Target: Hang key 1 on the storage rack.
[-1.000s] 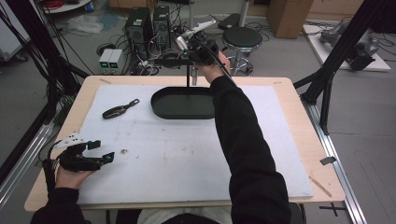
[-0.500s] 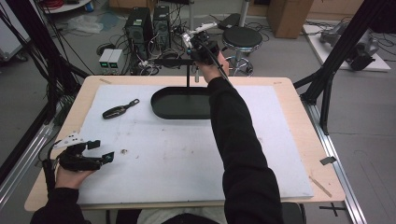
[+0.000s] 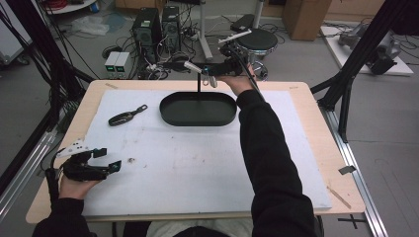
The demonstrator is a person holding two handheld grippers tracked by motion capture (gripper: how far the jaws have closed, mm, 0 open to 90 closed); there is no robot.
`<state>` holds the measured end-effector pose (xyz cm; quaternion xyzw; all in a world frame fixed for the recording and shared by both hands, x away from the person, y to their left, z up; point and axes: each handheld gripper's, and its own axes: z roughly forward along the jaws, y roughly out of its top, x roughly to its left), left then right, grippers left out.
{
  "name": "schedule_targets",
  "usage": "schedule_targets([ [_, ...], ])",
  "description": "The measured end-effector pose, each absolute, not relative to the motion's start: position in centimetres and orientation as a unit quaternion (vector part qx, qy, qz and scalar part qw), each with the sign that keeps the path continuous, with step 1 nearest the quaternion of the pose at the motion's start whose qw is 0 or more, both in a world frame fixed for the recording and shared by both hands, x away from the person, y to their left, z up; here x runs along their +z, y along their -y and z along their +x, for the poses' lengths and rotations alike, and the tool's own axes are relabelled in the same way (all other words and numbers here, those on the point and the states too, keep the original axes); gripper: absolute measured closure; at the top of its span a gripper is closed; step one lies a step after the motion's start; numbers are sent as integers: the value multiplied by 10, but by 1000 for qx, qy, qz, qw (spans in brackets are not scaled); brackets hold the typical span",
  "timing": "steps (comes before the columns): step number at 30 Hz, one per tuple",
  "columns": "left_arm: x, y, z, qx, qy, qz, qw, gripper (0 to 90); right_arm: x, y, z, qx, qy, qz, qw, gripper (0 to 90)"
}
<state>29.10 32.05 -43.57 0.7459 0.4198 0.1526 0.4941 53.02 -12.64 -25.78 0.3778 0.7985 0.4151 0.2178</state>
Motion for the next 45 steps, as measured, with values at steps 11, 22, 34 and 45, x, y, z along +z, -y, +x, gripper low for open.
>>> schedule_targets([
  [11,-436,-320,291,152,-419,748,492,125,-272,150,498,434,-801,357,207,8],
  [22,-436,-320,291,152,-419,748,491,125,-286,163,476,434,-805,343,212,8],
  [34,-436,-320,291,153,-418,749,490,125,-304,186,451,438,-804,342,211,8],
  [45,-436,-319,290,153,-418,752,487,125,-320,209,431,446,-796,353,206,7],
])
